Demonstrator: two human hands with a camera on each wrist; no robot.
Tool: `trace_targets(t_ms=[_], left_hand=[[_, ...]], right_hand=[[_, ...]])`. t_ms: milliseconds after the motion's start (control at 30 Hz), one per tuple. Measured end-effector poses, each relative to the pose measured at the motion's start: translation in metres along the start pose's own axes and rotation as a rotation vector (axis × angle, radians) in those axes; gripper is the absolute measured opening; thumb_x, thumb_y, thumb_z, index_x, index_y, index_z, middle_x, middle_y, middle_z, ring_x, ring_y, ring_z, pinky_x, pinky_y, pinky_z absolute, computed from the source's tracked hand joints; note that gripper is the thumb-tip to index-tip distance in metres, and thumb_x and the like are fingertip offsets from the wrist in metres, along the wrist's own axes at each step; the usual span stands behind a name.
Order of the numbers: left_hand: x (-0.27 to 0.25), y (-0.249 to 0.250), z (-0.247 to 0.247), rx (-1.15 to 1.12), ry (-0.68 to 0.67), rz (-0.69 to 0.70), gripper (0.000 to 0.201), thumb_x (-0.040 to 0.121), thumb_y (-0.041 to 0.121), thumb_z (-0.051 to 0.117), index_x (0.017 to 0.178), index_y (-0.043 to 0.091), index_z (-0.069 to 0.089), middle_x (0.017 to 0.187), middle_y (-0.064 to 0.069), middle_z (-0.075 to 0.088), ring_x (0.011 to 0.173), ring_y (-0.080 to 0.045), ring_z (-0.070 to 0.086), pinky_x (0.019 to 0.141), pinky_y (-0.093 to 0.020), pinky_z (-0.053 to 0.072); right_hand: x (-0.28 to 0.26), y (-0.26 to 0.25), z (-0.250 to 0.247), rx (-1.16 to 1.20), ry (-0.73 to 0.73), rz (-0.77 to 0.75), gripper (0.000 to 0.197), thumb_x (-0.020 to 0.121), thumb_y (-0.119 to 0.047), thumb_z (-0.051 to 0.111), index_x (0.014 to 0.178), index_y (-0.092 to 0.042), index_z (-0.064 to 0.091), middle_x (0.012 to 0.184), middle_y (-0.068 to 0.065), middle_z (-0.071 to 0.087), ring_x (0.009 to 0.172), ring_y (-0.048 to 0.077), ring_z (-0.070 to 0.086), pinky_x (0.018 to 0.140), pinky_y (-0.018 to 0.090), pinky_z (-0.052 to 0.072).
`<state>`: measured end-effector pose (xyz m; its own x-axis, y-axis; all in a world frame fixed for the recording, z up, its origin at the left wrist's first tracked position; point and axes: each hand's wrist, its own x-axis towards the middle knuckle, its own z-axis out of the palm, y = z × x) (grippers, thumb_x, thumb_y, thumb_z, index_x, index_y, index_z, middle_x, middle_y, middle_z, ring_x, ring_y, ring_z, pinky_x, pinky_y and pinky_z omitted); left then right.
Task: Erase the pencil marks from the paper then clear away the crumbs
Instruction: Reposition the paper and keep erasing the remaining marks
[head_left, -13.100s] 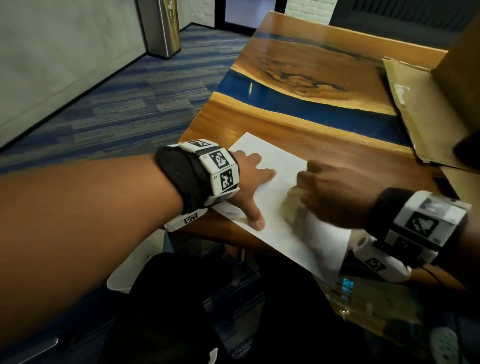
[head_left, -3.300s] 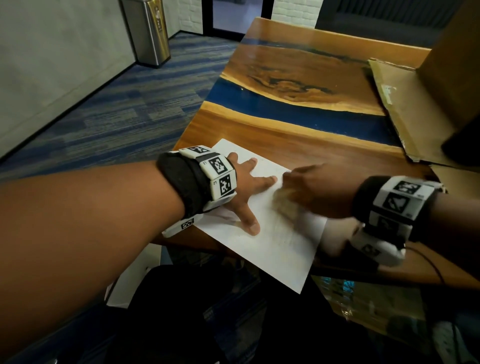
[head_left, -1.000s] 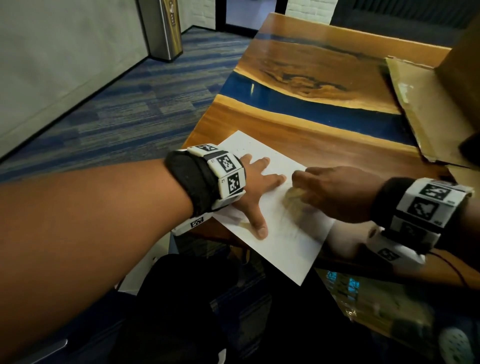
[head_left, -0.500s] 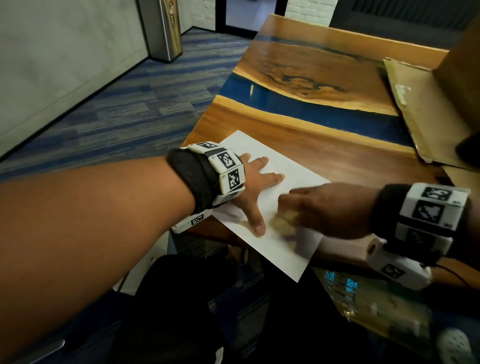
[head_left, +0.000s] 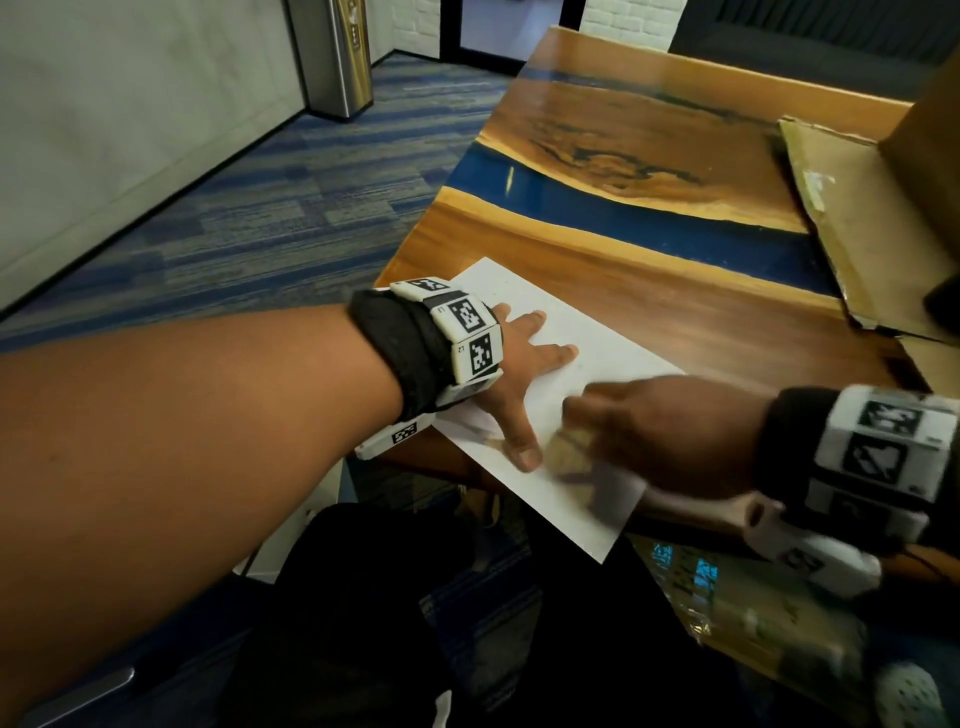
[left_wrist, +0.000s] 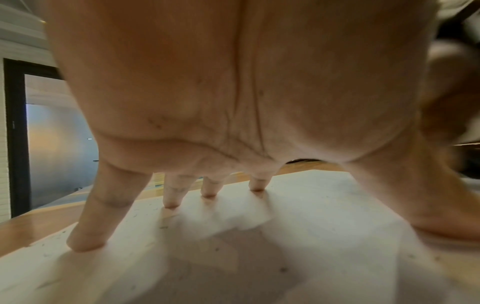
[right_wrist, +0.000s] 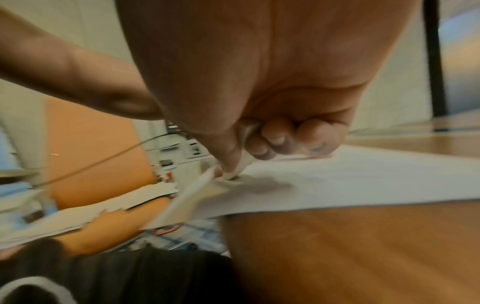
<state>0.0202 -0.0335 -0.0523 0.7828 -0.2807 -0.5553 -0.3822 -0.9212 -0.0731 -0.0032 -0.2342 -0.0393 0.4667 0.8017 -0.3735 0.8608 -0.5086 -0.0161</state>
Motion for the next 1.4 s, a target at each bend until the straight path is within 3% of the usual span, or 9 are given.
trace_targets(t_ms=[67, 233, 367, 600, 800, 933, 1100, 1300, 1400], left_hand=[[0.002, 0.001, -0.001, -0.002, -0.004, -0.005, 0.144, 0.042, 0.092, 0.069, 0.151, 0.051, -0.016, 0.166, -0.001, -0.020, 0.152, -0.040, -0.008, 0.115, -0.066, 0.012], [0.000, 0.000, 0.000, 0.008, 0.002, -0.001, 0.141, 0.046, 0.092, 0.068, 0.152, 0.049, -0.014, 0.166, -0.004, -0.019, 0.151, -0.042, -0.007, 0.114, -0.067, 0.013], [-0.002, 0.002, -0.003, 0.010, 0.004, 0.008, 0.140, 0.049, 0.089, 0.070, 0.153, 0.047, -0.012, 0.166, -0.004, -0.018, 0.151, -0.041, -0.006, 0.114, -0.066, 0.014], [-0.005, -0.002, -0.013, 0.142, 0.035, -0.015, 0.130, 0.055, 0.086, 0.070, 0.158, 0.037, 0.006, 0.156, -0.010, 0.021, 0.140, -0.035, 0.028, 0.102, -0.053, 0.039], [-0.009, -0.006, -0.002, 0.031, 0.003, 0.003, 0.131, 0.054, 0.095, 0.058, 0.158, 0.036, 0.003, 0.165, -0.007, 0.005, 0.148, -0.034, 0.019, 0.113, -0.055, 0.032], [-0.011, -0.003, 0.006, 0.031, 0.067, 0.015, 0.131, 0.057, 0.092, 0.061, 0.158, 0.029, 0.007, 0.165, -0.009, 0.006, 0.149, -0.033, 0.016, 0.111, -0.053, 0.031], [-0.011, -0.003, 0.007, 0.013, 0.069, 0.020, 0.136, 0.057, 0.090, 0.064, 0.159, 0.029, -0.002, 0.167, -0.010, -0.002, 0.151, -0.033, 0.010, 0.115, -0.052, 0.025], [-0.010, -0.002, 0.005, 0.004, 0.047, 0.015, 0.139, 0.056, 0.089, 0.066, 0.159, 0.030, -0.006, 0.167, -0.008, -0.009, 0.152, -0.034, 0.002, 0.116, -0.055, 0.022], [-0.010, -0.001, 0.006, 0.042, 0.061, 0.018, 0.138, 0.056, 0.092, 0.062, 0.159, 0.028, -0.004, 0.167, -0.010, -0.004, 0.151, -0.035, 0.008, 0.114, -0.056, 0.027]], right_hand=[[-0.007, -0.020, 0.005, 0.020, -0.084, -0.147, 0.031, 0.099, -0.041, 0.044, 0.128, -0.033, 0.037, 0.109, -0.003, 0.051, 0.088, 0.020, 0.059, 0.073, 0.039, 0.053], [-0.004, 0.011, -0.012, 0.152, 0.073, 0.144, 0.025, 0.101, -0.037, 0.047, 0.126, -0.034, 0.044, 0.121, -0.007, 0.058, 0.099, 0.017, 0.060, 0.084, 0.040, 0.054], [-0.009, 0.011, -0.016, 0.191, 0.132, 0.173, 0.026, 0.100, -0.039, 0.049, 0.125, -0.033, 0.046, 0.119, -0.009, 0.058, 0.094, 0.015, 0.058, 0.082, 0.038, 0.053], [0.005, 0.026, -0.016, 0.188, 0.177, 0.334, 0.023, 0.097, -0.030, 0.058, 0.118, -0.030, 0.050, 0.106, -0.008, 0.059, 0.086, 0.016, 0.052, 0.071, 0.029, 0.038], [0.022, 0.021, -0.011, 0.383, 0.202, 0.295, 0.023, 0.094, -0.021, 0.061, 0.115, -0.028, 0.051, 0.104, -0.003, 0.062, 0.087, 0.018, 0.056, 0.077, 0.037, 0.049], [0.030, 0.023, -0.012, 0.403, 0.179, 0.278, 0.020, 0.096, -0.026, 0.060, 0.115, -0.025, 0.054, 0.106, -0.002, 0.062, 0.089, 0.019, 0.056, 0.075, 0.033, 0.045], [0.035, 0.027, -0.010, 0.358, 0.191, 0.405, 0.015, 0.096, -0.025, 0.058, 0.110, -0.027, 0.052, 0.112, 0.002, 0.061, 0.093, 0.020, 0.054, 0.074, 0.030, 0.041], [0.022, -0.006, 0.000, 0.370, 0.073, 0.060, 0.016, 0.098, -0.023, 0.056, 0.114, -0.023, 0.051, 0.112, -0.001, 0.058, 0.096, 0.017, 0.055, 0.084, 0.033, 0.048], [0.032, 0.018, -0.007, 0.325, 0.145, 0.290, 0.018, 0.098, -0.022, 0.054, 0.115, -0.024, 0.048, 0.114, 0.003, 0.059, 0.097, 0.021, 0.055, 0.083, 0.036, 0.048]])
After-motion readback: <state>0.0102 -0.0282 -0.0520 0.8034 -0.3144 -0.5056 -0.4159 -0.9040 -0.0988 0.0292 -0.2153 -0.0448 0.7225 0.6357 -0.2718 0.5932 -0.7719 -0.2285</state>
